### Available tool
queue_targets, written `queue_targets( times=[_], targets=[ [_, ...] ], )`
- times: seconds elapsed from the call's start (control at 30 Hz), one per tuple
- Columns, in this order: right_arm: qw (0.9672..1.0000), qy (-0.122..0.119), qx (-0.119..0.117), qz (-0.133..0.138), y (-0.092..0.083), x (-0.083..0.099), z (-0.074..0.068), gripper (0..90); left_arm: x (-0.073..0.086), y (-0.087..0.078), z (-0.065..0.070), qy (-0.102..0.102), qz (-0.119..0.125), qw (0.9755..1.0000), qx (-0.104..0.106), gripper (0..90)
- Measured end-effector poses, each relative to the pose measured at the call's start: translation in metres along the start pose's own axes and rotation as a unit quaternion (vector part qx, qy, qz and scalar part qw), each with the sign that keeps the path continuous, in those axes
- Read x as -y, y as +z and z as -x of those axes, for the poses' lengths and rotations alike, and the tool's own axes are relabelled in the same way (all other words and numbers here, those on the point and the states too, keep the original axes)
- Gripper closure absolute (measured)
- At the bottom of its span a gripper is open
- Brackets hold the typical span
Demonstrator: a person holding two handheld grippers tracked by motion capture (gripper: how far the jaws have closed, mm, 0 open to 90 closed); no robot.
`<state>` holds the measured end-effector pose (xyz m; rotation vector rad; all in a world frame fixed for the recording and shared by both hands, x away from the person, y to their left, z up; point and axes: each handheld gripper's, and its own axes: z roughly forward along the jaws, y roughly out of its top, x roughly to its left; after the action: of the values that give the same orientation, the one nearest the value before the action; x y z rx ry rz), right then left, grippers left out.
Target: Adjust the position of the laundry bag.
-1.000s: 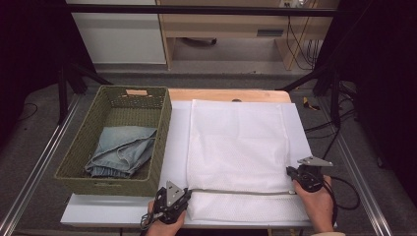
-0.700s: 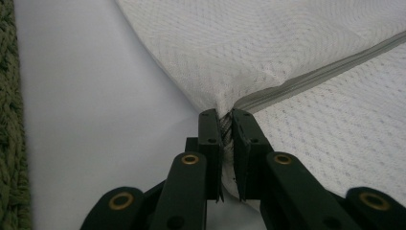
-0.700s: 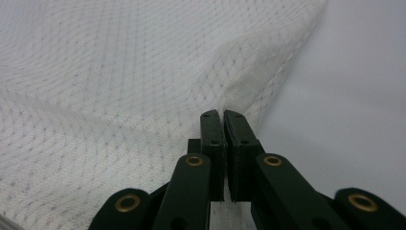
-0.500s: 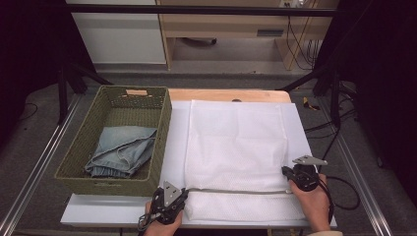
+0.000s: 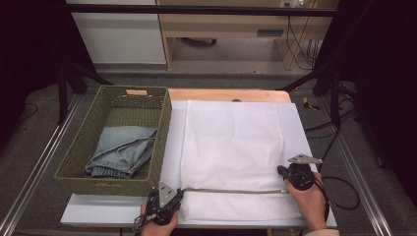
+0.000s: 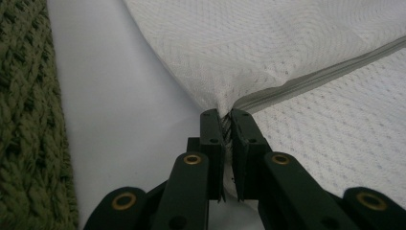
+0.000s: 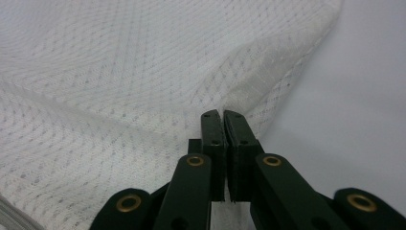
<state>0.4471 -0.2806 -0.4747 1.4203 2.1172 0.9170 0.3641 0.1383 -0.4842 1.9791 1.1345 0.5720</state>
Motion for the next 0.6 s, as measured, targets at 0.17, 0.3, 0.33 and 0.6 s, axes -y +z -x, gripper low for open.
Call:
queue_targets(
  times=[0.17, 0.3, 0.33, 0.6],
  targets=[
    [1.0000, -0.006, -0.006, 0.004, -0.0004, -0.0013, -0.0034, 88.0, 0.0005, -0.0025, -0.0043, -0.004, 0.003, 1.0000, -0.005, 84.3],
    [0.9999, -0.003, -0.008, 0.008, -0.0021, -0.0016, -0.0038, 87.9, 0.0004, -0.0031, -0.0040, 0.001, 0.004, 1.0000, -0.007, 83.3],
    [0.9999, 0.001, -0.008, 0.007, -0.0025, -0.0016, -0.0043, 87.9, 0.0004, -0.0035, -0.0038, 0.003, 0.005, 1.0000, -0.008, 82.6],
    [1.0000, 0.003, 0.001, 0.008, -0.0063, 0.0004, -0.0024, 79.9, -0.0036, -0.0084, 0.0012, 0.006, 0.022, 0.9997, -0.008, 62.9]
  ],
)
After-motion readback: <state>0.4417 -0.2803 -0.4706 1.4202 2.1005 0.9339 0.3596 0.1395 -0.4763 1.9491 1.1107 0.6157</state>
